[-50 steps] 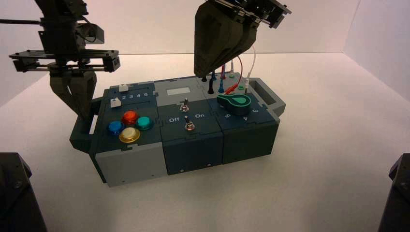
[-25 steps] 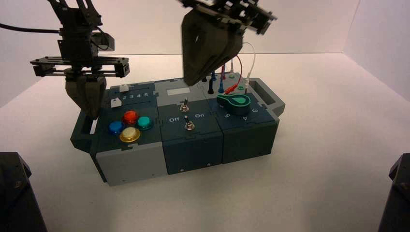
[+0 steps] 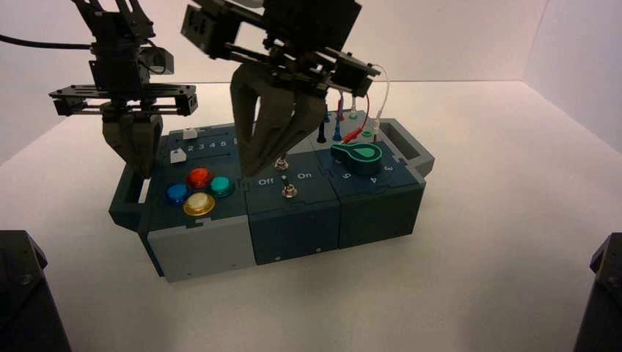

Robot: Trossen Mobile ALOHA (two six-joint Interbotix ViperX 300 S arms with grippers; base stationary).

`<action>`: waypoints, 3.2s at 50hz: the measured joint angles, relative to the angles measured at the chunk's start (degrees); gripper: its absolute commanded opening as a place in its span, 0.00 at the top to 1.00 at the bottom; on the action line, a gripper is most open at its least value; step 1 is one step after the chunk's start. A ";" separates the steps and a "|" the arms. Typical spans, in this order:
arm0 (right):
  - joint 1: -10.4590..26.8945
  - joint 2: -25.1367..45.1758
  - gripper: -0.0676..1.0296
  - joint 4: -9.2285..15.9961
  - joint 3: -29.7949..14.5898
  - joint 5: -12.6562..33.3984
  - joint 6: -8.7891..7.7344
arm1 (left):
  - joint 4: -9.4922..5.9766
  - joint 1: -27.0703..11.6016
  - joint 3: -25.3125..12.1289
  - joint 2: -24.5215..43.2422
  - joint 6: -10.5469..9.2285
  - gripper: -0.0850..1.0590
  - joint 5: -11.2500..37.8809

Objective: Flip the bottom switch on with the right gripper.

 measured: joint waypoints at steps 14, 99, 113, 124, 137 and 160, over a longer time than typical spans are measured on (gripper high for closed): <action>-0.97 3.25 0.96 0.00 -0.97 -3.78 3.34 | 0.00 0.09 0.26 -0.09 0.26 0.95 -0.70; -9.14 8.17 0.96 -1.41 2.90 -7.56 4.04 | 0.00 0.35 -0.35 1.23 1.67 0.95 -1.85; -9.14 7.73 0.96 -1.14 2.64 -6.59 4.04 | 0.00 0.35 -0.44 1.23 1.76 0.95 -1.85; -7.47 6.68 0.96 -0.62 2.46 -5.54 4.04 | 0.00 0.26 -0.62 1.32 1.76 0.95 -1.85; -7.56 6.24 0.96 -0.79 -0.09 -4.75 4.04 | 0.00 0.35 -1.14 1.93 2.02 0.95 -1.85; -7.29 8.96 0.96 -0.79 -1.58 -4.57 3.60 | -0.09 0.35 -1.32 1.93 1.93 0.95 -1.85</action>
